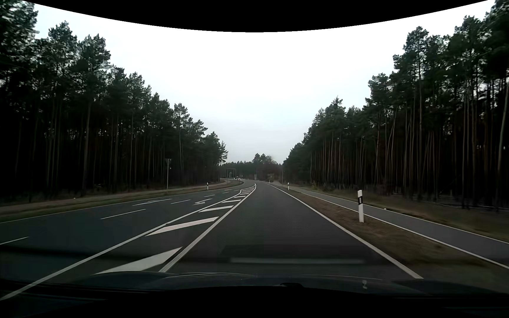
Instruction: Follow the waypoints while adhering to traffic rules and regulations
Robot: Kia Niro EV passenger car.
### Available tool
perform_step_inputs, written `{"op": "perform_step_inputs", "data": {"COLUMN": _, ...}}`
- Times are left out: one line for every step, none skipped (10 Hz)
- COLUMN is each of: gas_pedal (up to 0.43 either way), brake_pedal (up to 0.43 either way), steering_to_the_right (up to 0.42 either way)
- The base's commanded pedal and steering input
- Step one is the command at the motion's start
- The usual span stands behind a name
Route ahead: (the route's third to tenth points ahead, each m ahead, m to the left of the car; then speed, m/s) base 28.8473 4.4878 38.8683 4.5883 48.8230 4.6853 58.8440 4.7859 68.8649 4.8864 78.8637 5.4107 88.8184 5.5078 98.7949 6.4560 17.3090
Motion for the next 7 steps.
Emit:
{"op": "perform_step_inputs", "data": {"gas_pedal": 0.248, "brake_pedal": 0.000, "steering_to_the_right": 0.002}}
{"op": "perform_step_inputs", "data": {"gas_pedal": 0.248, "brake_pedal": 0.000, "steering_to_the_right": 0.002}}
{"op": "perform_step_inputs", "data": {"gas_pedal": 0.228, "brake_pedal": 0.000, "steering_to_the_right": 0.001}}
{"op": "perform_step_inputs", "data": {"gas_pedal": 0.228, "brake_pedal": 0.000, "steering_to_the_right": 0.001}}
{"op": "perform_step_inputs", "data": {"gas_pedal": 0.228, "brake_pedal": 0.000, "steering_to_the_right": 0.001}}
{"op": "perform_step_inputs", "data": {"gas_pedal": 0.220, "brake_pedal": 0.000, "steering_to_the_right": 0.001}}
{"op": "perform_step_inputs", "data": {"gas_pedal": 0.220, "brake_pedal": 0.000, "steering_to_the_right": 0.000}}
